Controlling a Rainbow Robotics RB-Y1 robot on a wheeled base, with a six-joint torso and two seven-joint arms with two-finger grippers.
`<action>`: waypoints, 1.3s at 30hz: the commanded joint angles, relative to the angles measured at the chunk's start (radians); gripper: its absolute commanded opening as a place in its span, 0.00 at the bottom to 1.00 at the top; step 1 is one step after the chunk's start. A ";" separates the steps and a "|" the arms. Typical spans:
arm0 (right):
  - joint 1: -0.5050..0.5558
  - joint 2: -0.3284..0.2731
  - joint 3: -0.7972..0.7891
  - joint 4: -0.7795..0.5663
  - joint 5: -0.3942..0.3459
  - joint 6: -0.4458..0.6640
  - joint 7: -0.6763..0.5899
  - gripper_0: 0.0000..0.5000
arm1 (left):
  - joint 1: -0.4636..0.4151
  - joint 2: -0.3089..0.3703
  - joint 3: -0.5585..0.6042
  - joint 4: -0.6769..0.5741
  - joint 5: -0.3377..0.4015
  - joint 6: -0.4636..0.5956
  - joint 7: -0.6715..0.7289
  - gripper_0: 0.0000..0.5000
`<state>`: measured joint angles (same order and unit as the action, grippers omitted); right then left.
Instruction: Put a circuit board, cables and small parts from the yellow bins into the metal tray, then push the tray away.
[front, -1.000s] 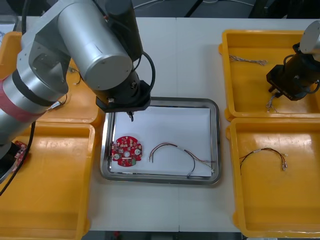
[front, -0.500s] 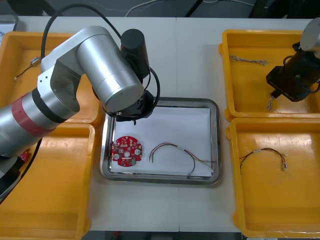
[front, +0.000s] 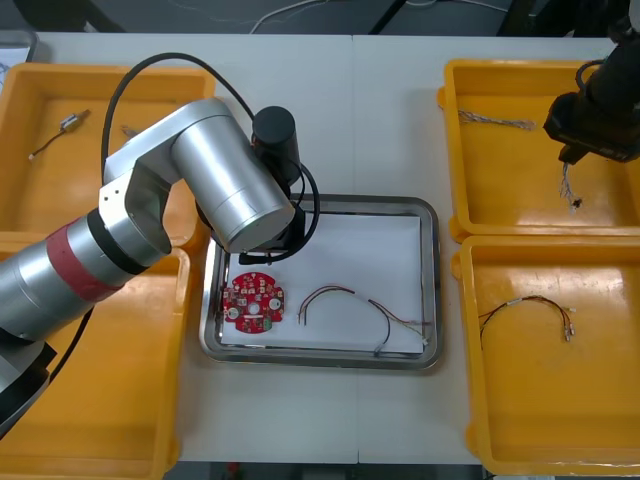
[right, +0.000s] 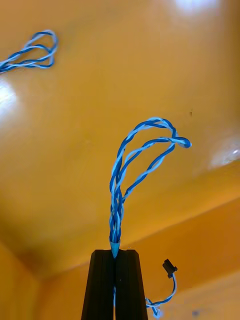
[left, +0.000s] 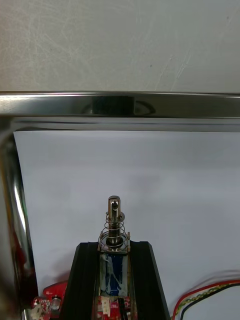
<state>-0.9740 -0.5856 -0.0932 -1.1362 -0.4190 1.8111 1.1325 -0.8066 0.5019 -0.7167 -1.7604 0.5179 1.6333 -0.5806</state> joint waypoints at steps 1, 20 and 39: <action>-0.032 -0.048 -0.030 -0.117 0.029 0.077 0.058 0.00 | 0.011 -0.019 -0.015 0.039 -0.024 -0.062 -0.088 0.00; 0.153 -0.057 -0.120 -0.481 0.036 0.109 0.446 0.00 | 0.015 -0.022 -0.017 0.090 -0.061 -0.084 -0.111 0.00; 0.245 -0.057 -0.082 -0.685 -0.331 0.109 0.629 0.00 | 0.015 -0.025 -0.020 0.072 -0.058 -0.084 -0.114 0.77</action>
<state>-0.7634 -0.6008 -0.1889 -1.7243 -0.7224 1.9162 1.7373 -0.8003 0.4987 -0.7352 -1.6608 0.4542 1.5520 -0.6392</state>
